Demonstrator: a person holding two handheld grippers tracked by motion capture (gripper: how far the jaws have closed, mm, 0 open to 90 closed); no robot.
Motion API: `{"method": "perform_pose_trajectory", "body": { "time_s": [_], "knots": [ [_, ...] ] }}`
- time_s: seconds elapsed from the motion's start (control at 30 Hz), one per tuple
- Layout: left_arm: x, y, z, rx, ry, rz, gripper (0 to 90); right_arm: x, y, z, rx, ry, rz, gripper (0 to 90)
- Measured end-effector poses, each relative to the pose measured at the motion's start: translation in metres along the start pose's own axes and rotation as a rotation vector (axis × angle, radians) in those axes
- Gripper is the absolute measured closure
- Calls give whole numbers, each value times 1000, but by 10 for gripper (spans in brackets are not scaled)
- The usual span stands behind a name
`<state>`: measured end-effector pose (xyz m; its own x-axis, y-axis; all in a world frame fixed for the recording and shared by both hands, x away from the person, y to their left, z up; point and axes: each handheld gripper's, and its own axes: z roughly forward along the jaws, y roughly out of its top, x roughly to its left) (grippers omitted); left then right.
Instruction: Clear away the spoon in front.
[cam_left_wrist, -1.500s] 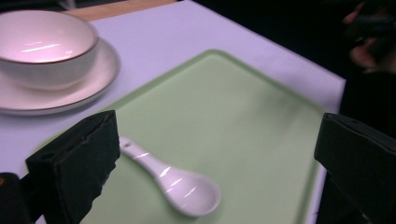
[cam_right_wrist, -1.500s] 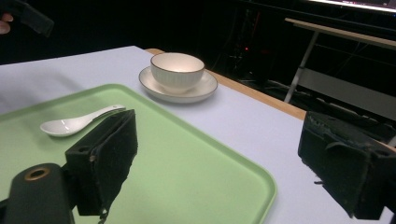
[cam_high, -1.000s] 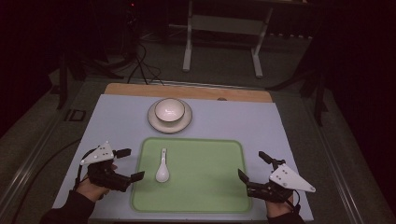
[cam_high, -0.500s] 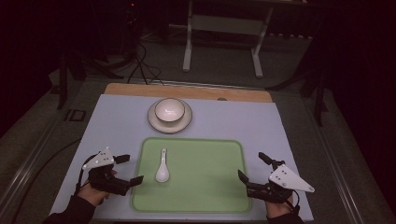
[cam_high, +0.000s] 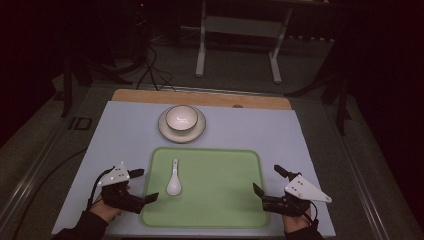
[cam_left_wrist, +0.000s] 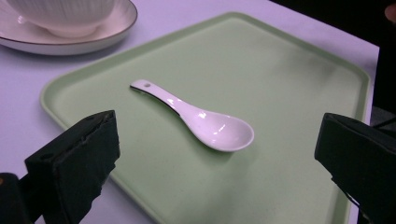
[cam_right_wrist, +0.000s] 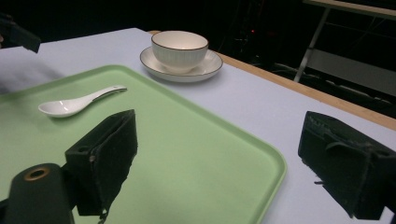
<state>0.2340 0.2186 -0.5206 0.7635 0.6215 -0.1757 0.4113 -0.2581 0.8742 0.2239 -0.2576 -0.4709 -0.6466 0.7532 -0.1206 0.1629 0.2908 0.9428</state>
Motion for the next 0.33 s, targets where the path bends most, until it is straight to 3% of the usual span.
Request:
{"method": "perform_pose_trajectory", "body": {
  "time_s": [0.33],
  "knots": [
    [0,0,0,-7,3,4,0,-3,-1,-1,-3,-6,14,118]
  ]
}}
